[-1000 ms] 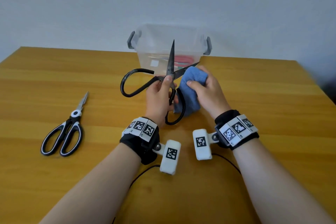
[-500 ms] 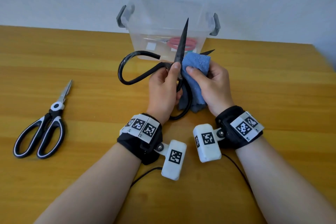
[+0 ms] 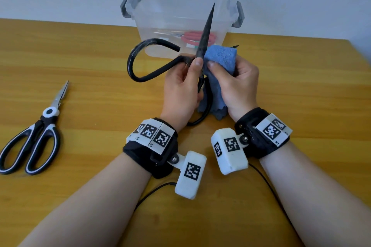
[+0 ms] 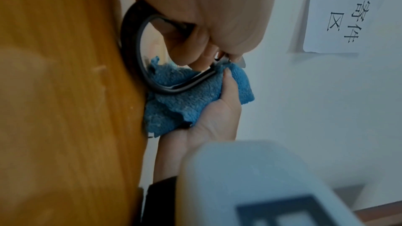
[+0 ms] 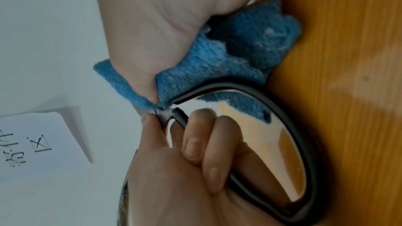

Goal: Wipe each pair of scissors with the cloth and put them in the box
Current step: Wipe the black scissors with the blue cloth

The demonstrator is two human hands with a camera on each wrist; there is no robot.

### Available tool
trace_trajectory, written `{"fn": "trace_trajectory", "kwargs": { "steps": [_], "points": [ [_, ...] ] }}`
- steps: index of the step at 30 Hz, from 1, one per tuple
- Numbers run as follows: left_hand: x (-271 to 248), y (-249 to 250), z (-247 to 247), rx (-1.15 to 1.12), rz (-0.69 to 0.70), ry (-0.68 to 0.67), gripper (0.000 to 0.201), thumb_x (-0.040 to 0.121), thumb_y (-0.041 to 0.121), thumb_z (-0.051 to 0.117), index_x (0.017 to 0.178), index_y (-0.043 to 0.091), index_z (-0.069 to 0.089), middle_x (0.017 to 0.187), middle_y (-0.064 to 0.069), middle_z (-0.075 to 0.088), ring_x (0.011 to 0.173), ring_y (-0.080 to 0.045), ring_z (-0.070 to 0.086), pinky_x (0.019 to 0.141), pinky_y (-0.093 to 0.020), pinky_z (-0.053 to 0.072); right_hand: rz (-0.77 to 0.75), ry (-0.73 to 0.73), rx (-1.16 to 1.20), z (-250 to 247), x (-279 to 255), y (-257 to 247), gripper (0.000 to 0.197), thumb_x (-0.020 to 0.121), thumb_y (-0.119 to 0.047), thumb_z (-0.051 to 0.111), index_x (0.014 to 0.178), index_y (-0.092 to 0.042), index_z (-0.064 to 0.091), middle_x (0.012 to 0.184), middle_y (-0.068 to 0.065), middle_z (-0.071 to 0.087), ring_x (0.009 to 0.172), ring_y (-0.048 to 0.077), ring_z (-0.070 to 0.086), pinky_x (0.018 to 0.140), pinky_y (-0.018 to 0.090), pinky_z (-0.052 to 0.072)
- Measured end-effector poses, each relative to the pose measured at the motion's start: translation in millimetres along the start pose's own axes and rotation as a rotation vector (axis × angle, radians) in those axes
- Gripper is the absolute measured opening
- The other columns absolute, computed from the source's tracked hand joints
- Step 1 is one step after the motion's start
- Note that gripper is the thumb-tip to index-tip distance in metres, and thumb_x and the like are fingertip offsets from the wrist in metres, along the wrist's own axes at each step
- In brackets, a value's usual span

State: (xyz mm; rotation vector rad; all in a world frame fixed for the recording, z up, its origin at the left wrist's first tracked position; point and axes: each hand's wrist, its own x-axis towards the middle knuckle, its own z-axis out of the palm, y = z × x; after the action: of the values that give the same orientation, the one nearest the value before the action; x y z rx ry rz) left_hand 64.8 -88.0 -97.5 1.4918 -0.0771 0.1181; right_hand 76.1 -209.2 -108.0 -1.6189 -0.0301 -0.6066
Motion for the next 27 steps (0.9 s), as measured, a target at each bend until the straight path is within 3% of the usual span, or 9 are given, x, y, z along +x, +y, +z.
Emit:
{"fn": "trace_trajectory", "kwargs": {
  "steps": [2, 5, 11, 16, 20, 23, 25, 27],
  "points": [
    [0, 0, 1, 0.036, 0.008, -0.02, 0.033, 0.108, 0.025, 0.054, 0.079, 0.01, 0.047, 0.046, 0.012, 0.038, 0.038, -0.009, 0.041, 0.039, -0.024, 0.036, 0.044, 0.083, -0.001, -1, 3, 4, 0.017, 0.082, -0.017, 0.076, 0.069, -0.026, 0.068, 0.065, -0.007, 0.062, 0.066, 0.014, 0.055, 0.06, 0.037, 0.049],
    [1, -3, -1, 0.109, 0.016, -0.024, 0.034, 0.108, 0.028, 0.053, 0.076, 0.016, 0.047, 0.052, 0.012, 0.037, 0.044, -0.014, 0.044, 0.04, -0.022, 0.039, 0.123, 0.183, 0.021, -5, 7, 6, 0.023, 0.08, -0.018, 0.077, 0.063, -0.028, 0.066, 0.063, -0.009, 0.062, 0.065, 0.015, 0.057, 0.061, 0.038, 0.05],
    [4, -7, -3, 0.075, -0.034, 0.01, 0.041, 0.108, 0.028, 0.052, 0.071, 0.017, 0.038, 0.053, 0.012, 0.034, 0.046, -0.014, 0.04, 0.038, -0.023, 0.041, 0.077, -0.064, 0.003, -2, 0, 6, 0.009, 0.084, -0.016, 0.079, 0.076, -0.019, 0.074, 0.071, -0.002, 0.069, 0.069, 0.016, 0.061, 0.062, 0.036, 0.051],
    [4, -8, -2, 0.038, -0.035, 0.006, 0.044, 0.108, 0.026, 0.054, 0.068, 0.018, 0.037, 0.052, 0.012, 0.03, 0.045, -0.014, 0.034, 0.037, -0.02, 0.035, 0.061, 0.017, -0.035, -1, 1, 4, 0.019, 0.085, -0.012, 0.078, 0.072, -0.023, 0.07, 0.063, -0.012, 0.064, 0.062, 0.009, 0.057, 0.057, 0.029, 0.05],
    [4, -10, -2, 0.082, 0.004, 0.013, 0.043, 0.108, 0.027, 0.054, 0.067, 0.02, 0.039, 0.049, 0.014, 0.032, 0.045, -0.012, 0.037, 0.039, -0.022, 0.038, 0.152, 0.144, -0.003, -1, 3, 7, 0.018, 0.083, -0.019, 0.078, 0.068, -0.022, 0.068, 0.066, -0.003, 0.063, 0.065, 0.017, 0.059, 0.06, 0.046, 0.055],
    [7, -13, -4, 0.099, 0.016, 0.023, 0.042, 0.108, 0.028, 0.053, 0.069, 0.018, 0.04, 0.05, 0.013, 0.034, 0.045, -0.012, 0.04, 0.042, -0.026, 0.039, 0.144, 0.057, 0.029, 0, 1, 6, 0.018, 0.083, -0.015, 0.078, 0.07, -0.018, 0.068, 0.066, -0.002, 0.062, 0.065, 0.015, 0.056, 0.06, 0.036, 0.049],
    [7, -14, -5, 0.079, 0.011, 0.009, 0.041, 0.108, 0.027, 0.053, 0.071, 0.016, 0.04, 0.053, 0.01, 0.034, 0.044, -0.012, 0.039, 0.042, -0.026, 0.039, 0.116, -0.042, 0.003, 1, -2, 3, 0.018, 0.085, -0.011, 0.078, 0.072, -0.02, 0.07, 0.066, -0.009, 0.065, 0.065, 0.011, 0.058, 0.06, 0.029, 0.049],
    [6, -13, -5, 0.04, -0.011, -0.019, 0.04, 0.108, 0.026, 0.052, 0.072, 0.015, 0.04, 0.056, 0.004, 0.032, 0.042, -0.013, 0.036, 0.038, -0.023, 0.036, 0.088, -0.051, -0.028, 0, -1, 3, 0.019, 0.085, -0.011, 0.079, 0.074, -0.024, 0.07, 0.065, -0.015, 0.065, 0.063, 0.006, 0.058, 0.06, 0.025, 0.049]
  ]
}}
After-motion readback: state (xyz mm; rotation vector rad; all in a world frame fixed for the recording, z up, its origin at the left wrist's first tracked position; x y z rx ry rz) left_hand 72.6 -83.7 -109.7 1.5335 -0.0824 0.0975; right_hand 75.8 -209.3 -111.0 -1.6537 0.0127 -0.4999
